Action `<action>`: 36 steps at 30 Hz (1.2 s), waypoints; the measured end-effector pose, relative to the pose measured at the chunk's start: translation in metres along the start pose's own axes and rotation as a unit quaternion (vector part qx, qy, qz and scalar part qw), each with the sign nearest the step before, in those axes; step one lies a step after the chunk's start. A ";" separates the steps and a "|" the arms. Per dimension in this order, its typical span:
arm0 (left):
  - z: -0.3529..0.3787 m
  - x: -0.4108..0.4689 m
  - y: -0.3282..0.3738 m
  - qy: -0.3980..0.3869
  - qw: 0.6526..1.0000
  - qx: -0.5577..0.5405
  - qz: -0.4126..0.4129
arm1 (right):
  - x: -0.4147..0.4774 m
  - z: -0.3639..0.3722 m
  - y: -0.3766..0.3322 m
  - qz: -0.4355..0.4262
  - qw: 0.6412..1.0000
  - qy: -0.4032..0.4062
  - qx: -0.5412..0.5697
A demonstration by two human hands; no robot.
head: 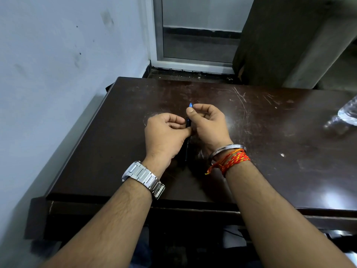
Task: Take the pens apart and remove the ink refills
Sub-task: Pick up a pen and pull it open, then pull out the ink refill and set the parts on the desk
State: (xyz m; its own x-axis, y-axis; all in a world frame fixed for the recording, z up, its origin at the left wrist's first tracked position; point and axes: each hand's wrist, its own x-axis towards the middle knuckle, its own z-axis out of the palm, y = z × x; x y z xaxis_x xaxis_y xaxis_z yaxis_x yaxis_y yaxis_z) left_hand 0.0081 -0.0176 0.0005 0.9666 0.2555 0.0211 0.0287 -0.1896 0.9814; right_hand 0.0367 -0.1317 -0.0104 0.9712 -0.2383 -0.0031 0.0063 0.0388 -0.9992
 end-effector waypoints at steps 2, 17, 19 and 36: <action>0.000 0.000 0.000 -0.002 1.000 0.002 0.000 | 0.001 0.000 0.000 -0.005 1.000 0.007 0.002; 0.001 0.000 -0.001 -0.012 1.000 0.007 0.006 | -0.001 -0.001 -0.005 0.026 1.000 -0.003 0.007; 0.002 0.001 -0.002 -0.013 1.000 0.011 0.010 | -0.002 -0.003 -0.006 0.033 0.999 -0.002 0.002; -0.011 0.012 -0.010 0.077 0.997 0.024 0.000 | -0.009 -0.015 -0.007 -0.068 0.945 0.052 -0.316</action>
State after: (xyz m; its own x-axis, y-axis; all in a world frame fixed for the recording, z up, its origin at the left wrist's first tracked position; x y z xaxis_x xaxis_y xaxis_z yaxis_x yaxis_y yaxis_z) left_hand 0.0171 -0.0022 -0.0070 0.9162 0.3973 0.0533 0.0447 -0.2334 0.9714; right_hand 0.0243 -0.1444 -0.0038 0.9427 -0.2948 0.1563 -0.0462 -0.5792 -0.8139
